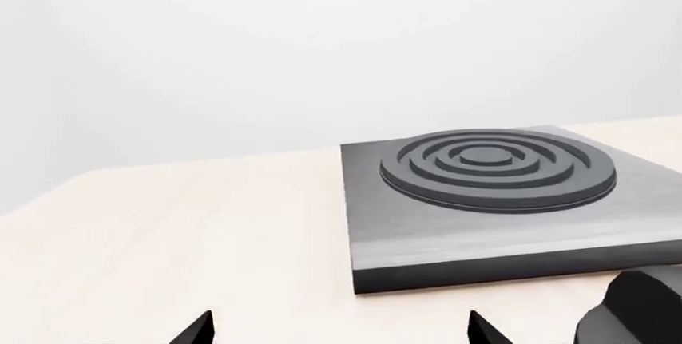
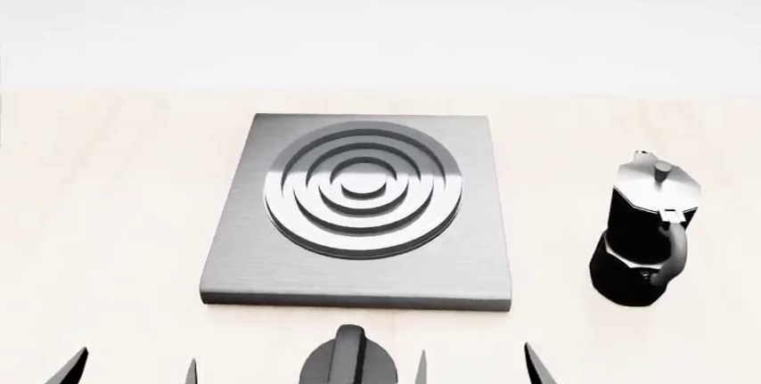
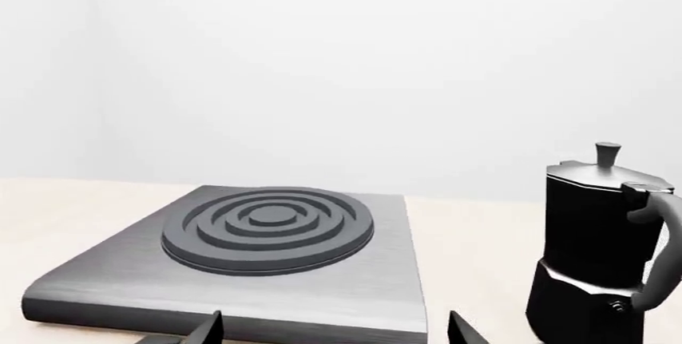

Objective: Put the moka pot on the stove.

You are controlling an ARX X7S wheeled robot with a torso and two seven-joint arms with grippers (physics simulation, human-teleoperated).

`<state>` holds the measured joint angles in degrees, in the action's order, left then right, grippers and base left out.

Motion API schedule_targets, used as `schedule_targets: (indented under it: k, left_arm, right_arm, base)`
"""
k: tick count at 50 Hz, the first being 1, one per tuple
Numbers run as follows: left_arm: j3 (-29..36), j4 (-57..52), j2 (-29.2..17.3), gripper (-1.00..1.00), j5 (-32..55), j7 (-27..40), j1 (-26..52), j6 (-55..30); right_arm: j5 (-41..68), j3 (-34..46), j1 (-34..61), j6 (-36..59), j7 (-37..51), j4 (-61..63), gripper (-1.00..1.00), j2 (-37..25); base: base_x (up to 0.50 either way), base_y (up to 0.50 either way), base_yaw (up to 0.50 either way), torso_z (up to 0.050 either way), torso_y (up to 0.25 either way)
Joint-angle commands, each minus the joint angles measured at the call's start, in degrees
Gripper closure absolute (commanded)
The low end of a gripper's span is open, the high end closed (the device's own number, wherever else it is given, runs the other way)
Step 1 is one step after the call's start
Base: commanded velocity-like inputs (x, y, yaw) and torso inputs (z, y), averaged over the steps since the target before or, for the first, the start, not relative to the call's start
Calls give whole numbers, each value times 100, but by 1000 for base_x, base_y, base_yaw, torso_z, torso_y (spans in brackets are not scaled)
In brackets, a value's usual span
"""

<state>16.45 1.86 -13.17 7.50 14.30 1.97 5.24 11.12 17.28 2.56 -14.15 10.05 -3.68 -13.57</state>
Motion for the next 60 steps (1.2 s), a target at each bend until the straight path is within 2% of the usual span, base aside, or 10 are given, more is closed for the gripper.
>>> schedule_targets:
  k: [1, 18, 24, 25, 30, 31, 39, 60]
  left_arm:
    - [20, 124, -7, -100, 15, -136, 18, 340]
    - [51, 126, -30, -100, 93, -105, 25, 350]
    - [5, 88, 3, -100, 34, 92, 12, 241]
    - [-1501, 36, 1199, -100, -999, -1333, -184, 144]
    - [-1377, 105, 1107, -100, -873, -1271, -184, 195]
    - [-1361, 97, 1093, -100, -856, -1257, -183, 186]
    - [-1230, 109, 1001, -100, -790, -1163, -207, 219]
    - [-1030, 62, 834, -100, -641, -995, -224, 168]
  right_arm:
    - [13, -21, 3, -40, -44, -28, -100, 34]
    - [133, 22, 29, 128, -19, -74, -100, 8]
    - [172, 20, 40, 157, -11, -57, -100, -8]
    - [-896, -1550, -180, 556, -1450, 84, -100, 1207]
    - [-929, -1460, -102, 405, -1375, -12, -100, 1070]
    - [-934, -1437, -131, -13, -1391, -116, -100, 1052]
    - [-726, -1348, 3, 238, -1504, -73, -100, 894]
    - [-664, -1489, 1042, 1915, -1369, 444, -100, 291]
  base:
    - [0, 86, 0, 0, 0]
    - [0, 34, 0, 0, 0]
    - [0, 0, 0, 0, 0]
    - [0, 0, 0, 0, 0]
    - [0, 0, 0, 0, 0]
    - [0, 0, 0, 0, 0]
    - [0, 0, 0, 0, 0]
    - [0, 0, 0, 0, 0]
